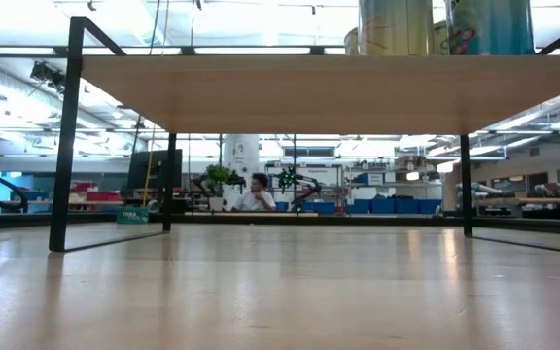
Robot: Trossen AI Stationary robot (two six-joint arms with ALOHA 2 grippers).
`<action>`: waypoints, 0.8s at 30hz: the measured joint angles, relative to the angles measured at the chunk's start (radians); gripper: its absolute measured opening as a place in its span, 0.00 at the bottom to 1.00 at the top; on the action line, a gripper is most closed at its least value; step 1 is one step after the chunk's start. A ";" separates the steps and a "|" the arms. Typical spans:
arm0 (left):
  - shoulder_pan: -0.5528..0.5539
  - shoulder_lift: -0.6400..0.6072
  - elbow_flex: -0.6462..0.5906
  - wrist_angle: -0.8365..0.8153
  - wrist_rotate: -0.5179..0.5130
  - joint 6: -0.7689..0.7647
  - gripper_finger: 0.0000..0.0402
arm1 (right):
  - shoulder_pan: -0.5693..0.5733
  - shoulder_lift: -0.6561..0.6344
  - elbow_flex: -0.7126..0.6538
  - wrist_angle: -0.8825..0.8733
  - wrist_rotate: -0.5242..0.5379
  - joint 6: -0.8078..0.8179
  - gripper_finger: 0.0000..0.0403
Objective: Pick and place cans onto a shelf
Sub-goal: Put the right canned tomatoes on the shelf
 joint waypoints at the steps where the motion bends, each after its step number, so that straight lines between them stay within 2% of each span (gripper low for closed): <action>1: 0.002 0.013 0.000 0.005 0.000 -0.005 0.94 | -0.008 -0.004 0.000 -0.001 -0.010 -0.017 0.79; 6: 0.026 0.118 0.000 0.080 -0.003 -0.006 0.94 | -0.100 -0.015 0.069 -0.052 -0.001 -0.203 0.79; 10: 0.048 0.227 0.004 0.199 0.039 0.024 0.94 | -0.193 -0.015 0.182 -0.138 0.110 -0.430 0.79; 15: 0.054 0.340 0.082 0.201 0.021 0.087 0.94 | -0.319 0.006 0.361 -0.252 0.236 -0.721 0.79; 18: 0.058 0.362 0.117 0.164 0.021 0.101 0.94 | -0.395 0.049 0.489 -0.310 0.274 -0.887 0.79; 24: 0.070 0.359 0.128 0.151 0.013 0.088 0.94 | -0.493 0.152 0.750 -0.312 0.295 -1.194 0.79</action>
